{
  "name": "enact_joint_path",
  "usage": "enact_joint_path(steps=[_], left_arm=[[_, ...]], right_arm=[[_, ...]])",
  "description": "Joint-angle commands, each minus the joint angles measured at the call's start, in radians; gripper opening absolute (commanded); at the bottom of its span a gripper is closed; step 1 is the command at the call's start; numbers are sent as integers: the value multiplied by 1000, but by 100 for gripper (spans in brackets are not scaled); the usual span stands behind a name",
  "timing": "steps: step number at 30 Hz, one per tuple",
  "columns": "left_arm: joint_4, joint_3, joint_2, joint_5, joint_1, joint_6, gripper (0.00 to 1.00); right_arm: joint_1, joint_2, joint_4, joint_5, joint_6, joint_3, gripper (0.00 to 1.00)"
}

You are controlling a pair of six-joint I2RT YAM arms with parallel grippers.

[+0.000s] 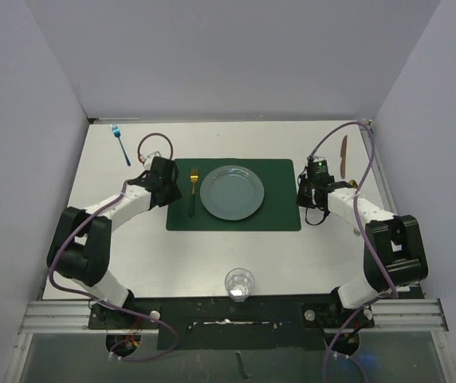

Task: Set the dinner table for one person
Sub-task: Adjust the napkin at the center of the board.

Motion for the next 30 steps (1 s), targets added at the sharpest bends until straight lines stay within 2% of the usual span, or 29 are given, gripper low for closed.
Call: enact_joint_path(steps=[1,10,30], left_arm=[[36,58,-21,44,10,16,30],[38,-11,-63,46,10,5,30],[70,-48,18,109,10,27,27]], right_arm=[[2,-36,26,13,-2,47,3],[0,-6,44,4,0,41,5],[0,113,97,-28,13,36,5]])
